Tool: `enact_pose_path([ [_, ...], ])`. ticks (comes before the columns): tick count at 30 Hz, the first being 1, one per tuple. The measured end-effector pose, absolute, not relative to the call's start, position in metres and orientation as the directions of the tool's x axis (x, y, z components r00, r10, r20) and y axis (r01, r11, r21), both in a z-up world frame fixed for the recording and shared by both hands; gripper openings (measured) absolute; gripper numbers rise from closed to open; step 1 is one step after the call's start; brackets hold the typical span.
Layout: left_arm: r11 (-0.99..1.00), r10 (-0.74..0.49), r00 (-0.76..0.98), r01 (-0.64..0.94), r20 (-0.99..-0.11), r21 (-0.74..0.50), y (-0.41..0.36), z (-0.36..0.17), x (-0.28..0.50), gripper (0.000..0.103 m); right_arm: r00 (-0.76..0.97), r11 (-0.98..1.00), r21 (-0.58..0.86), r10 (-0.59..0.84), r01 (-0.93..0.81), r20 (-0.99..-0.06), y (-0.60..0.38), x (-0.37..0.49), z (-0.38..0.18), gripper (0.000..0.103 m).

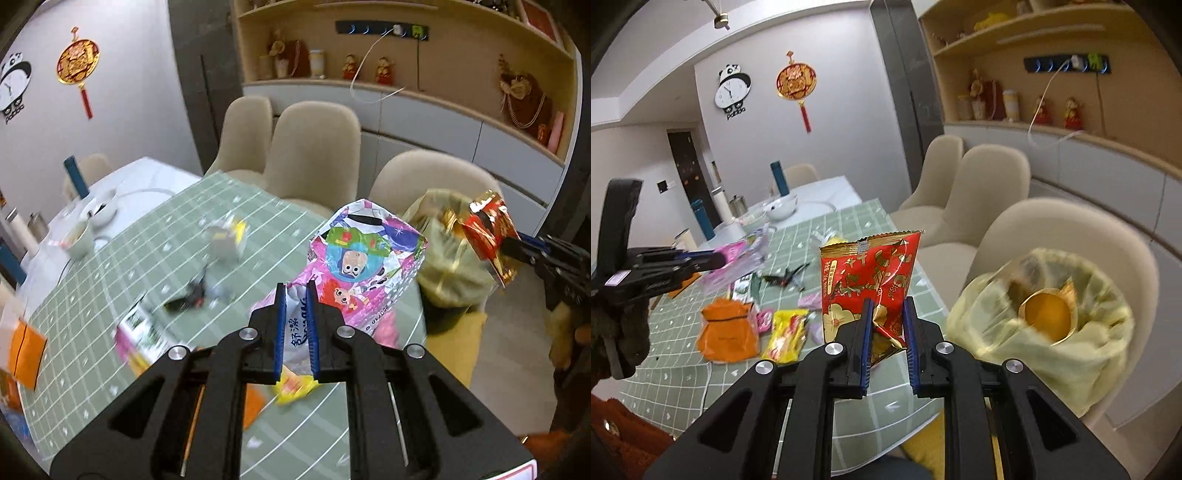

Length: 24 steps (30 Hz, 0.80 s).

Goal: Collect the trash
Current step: 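Carry the tissue pack and red packet to the yellow bin and release both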

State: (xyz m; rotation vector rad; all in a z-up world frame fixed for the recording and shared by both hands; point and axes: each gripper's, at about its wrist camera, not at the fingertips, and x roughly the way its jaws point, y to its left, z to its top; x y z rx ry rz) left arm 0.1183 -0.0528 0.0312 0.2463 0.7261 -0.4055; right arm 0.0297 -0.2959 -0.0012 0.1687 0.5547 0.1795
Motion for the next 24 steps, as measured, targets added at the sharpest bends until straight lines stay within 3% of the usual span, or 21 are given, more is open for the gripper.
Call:
enact_pose_path([
  [11,0.807,-0.439,0.624,0.591,-0.647,0.022,-0.159,0.046,0.145,0.011,0.872,0.983,0.168,0.012,0.080,-0.489,-0.382,0.004,0.031,0.016],
  [17,0.744,-0.538,0.501,0.660,-0.678,-0.103,-0.216,0.033,0.171,0.011,0.846,0.976,0.127,-0.086,0.179,-0.526,-0.413,0.006,0.032,0.016],
  [24,0.691,-0.557,0.367,0.702,-0.745,-0.171,-0.276,-0.005,0.198,0.011,0.819,0.953,0.150,-0.138,0.263,-0.557,-0.440,0.009,0.019,0.016],
])
